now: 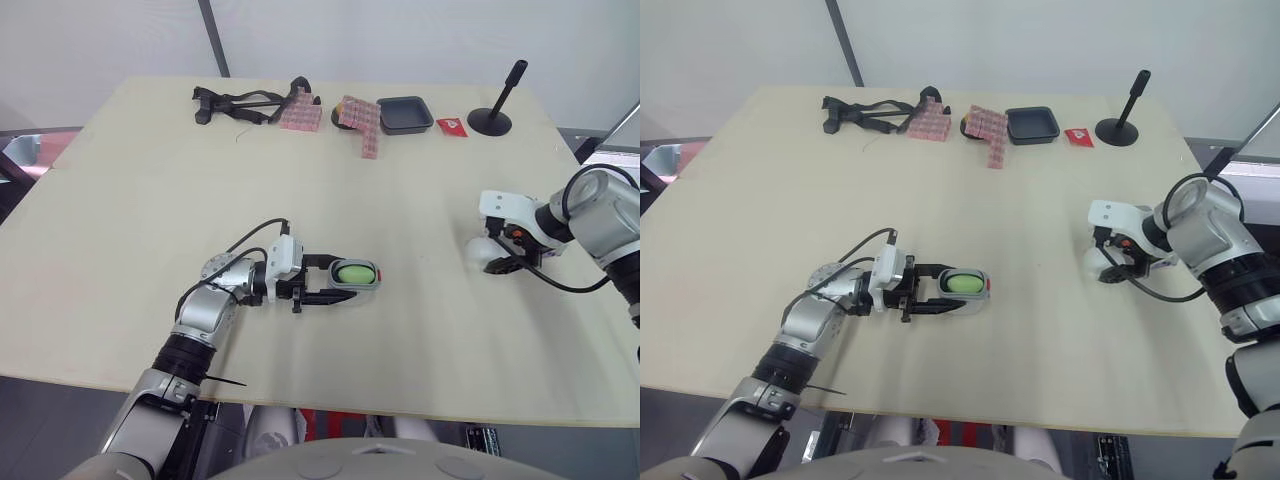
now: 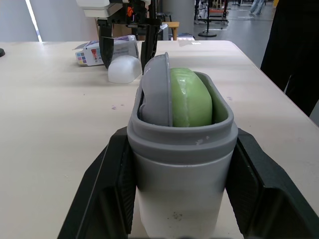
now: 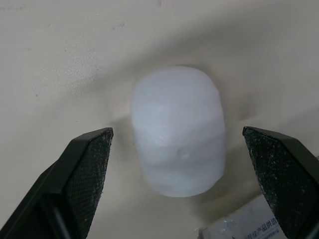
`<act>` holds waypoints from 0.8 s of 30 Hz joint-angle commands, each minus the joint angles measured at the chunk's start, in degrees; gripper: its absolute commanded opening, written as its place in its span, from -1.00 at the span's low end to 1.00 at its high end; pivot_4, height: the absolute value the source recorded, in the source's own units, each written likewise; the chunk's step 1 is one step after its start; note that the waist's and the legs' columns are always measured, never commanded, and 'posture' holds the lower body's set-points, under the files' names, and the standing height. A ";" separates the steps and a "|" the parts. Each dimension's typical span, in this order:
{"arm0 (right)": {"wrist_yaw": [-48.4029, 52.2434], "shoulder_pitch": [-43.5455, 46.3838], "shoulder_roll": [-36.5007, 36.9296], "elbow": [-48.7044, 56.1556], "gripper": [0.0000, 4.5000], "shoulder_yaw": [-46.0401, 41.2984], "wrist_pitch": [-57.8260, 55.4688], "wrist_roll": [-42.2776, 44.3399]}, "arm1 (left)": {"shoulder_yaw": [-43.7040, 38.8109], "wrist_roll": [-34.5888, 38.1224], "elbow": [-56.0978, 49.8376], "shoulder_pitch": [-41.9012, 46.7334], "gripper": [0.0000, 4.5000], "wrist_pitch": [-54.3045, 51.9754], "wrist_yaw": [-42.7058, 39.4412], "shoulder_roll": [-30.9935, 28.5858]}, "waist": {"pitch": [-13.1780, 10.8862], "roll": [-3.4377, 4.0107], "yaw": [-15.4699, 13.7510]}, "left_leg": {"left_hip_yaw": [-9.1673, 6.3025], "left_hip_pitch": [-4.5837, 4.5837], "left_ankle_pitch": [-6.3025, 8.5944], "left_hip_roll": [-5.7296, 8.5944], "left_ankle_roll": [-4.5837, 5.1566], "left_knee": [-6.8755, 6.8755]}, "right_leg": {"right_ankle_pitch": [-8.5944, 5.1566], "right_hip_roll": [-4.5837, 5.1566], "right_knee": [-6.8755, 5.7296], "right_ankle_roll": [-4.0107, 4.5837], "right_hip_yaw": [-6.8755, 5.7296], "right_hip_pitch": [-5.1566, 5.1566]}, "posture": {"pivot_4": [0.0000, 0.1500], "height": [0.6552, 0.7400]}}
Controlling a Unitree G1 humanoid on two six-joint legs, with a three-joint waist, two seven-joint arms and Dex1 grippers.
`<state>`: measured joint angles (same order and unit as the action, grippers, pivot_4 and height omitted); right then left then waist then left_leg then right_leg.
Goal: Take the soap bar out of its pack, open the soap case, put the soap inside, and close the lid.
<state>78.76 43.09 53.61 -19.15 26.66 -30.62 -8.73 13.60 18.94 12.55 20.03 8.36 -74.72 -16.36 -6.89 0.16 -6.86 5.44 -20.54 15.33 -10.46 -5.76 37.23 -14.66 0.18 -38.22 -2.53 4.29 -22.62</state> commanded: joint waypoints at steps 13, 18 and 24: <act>0.95 1.43 0.09 0.74 0.99 -1.98 -0.14 -0.95 | 0.40 -0.34 -1.47 -0.98 -0.16 -0.34 0.91 -0.63 | 0.00 0.00 0.02 | 0.00 0.00 0.00 0.00 0.01 0.03 | 0.00 0.06 -0.02 0.00 0.00 0.00 | 1.00 1.00; 2.04 1.96 0.40 0.72 0.99 -1.93 0.10 -0.96 | 0.53 -0.35 -1.65 -0.96 -0.16 -0.57 0.83 -0.72 | 0.00 0.00 0.06 | 0.00 0.00 0.00 0.00 0.00 0.03 | 0.00 0.06 -0.03 0.00 -0.01 0.00 | 1.00 1.00; 2.47 1.98 0.05 0.69 0.47 -1.93 -0.40 -0.99 | 0.56 -0.38 -1.51 -0.45 -0.16 -0.71 1.21 -0.52 | 0.00 0.01 0.03 | 0.00 0.00 0.00 0.00 0.01 0.03 | 0.00 0.06 -0.03 0.00 -0.01 0.00 | 1.00 1.00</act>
<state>80.55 43.78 52.88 -19.14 26.43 -30.86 -9.57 13.92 18.91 11.94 19.54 7.95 -73.71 -16.51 -6.89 0.17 -6.83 5.44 -20.55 15.33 -10.46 -5.75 37.26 -14.66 0.24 -38.25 -2.52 4.27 -22.61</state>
